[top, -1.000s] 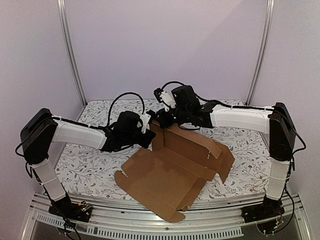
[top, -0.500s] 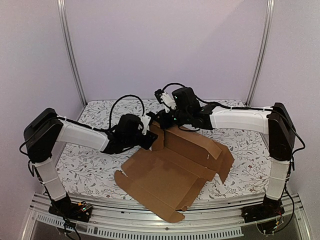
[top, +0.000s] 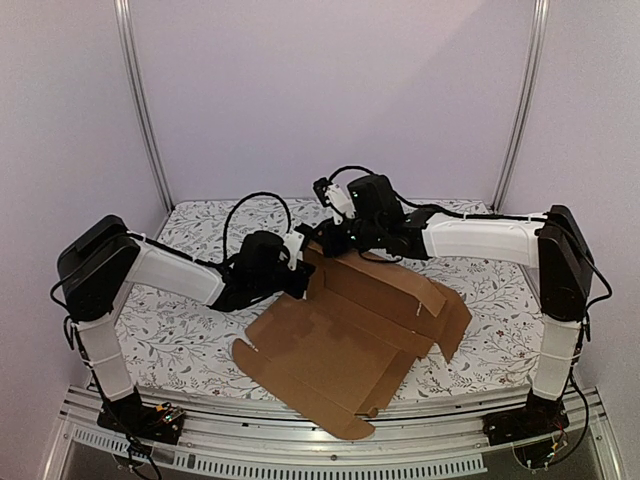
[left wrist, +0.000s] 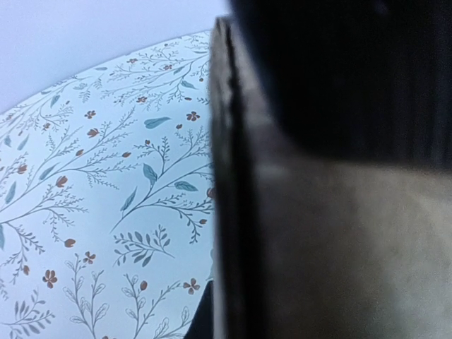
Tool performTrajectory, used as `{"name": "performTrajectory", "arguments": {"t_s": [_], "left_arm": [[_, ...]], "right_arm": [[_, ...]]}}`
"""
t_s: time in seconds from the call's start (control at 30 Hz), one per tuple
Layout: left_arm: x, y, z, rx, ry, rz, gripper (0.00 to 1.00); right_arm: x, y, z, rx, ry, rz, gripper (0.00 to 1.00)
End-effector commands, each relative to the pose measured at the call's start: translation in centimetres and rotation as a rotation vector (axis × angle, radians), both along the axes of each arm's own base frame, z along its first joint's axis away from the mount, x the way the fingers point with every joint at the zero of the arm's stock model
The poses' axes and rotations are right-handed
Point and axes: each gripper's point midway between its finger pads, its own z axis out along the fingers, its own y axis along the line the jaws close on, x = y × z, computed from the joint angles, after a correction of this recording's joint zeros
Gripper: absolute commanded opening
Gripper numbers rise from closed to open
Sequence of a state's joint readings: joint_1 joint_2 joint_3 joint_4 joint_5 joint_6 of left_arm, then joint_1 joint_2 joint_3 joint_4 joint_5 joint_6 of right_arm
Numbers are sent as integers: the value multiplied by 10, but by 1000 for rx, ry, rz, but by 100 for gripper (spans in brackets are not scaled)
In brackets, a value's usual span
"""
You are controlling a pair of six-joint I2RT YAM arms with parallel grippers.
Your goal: Fold the paper box
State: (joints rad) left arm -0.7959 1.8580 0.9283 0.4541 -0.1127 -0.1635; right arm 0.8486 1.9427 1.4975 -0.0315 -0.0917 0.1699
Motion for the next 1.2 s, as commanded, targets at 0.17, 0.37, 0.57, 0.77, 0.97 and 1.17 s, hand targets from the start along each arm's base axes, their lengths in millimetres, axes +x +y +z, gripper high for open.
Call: {"name": "performTrajectory", "arguments": {"t_s": [0.17, 0.37, 0.57, 0.77, 0.97, 1.17], "left_arm": [[-7, -6, -5, 8, -4, -19, 0], [-13, -1, -3, 34, -15, -7, 0], [-14, 4, -5, 42, -23, 10, 11], [-13, 2, -2, 12, -41, 1, 31], [-10, 5, 9, -79, -98, -1, 41], [-5, 4, 13, -142, -121, -11, 46]], "right_arm": [[-17, -10, -33, -71, 109, 12, 0], [-17, -12, -26, -63, 98, 5, 0], [-18, -12, -23, -59, 95, 7, 0], [-21, -14, -23, -58, 98, 10, 0], [-23, -17, -23, -62, 96, 12, 0], [-25, -19, -21, -57, 93, 14, 0]]}}
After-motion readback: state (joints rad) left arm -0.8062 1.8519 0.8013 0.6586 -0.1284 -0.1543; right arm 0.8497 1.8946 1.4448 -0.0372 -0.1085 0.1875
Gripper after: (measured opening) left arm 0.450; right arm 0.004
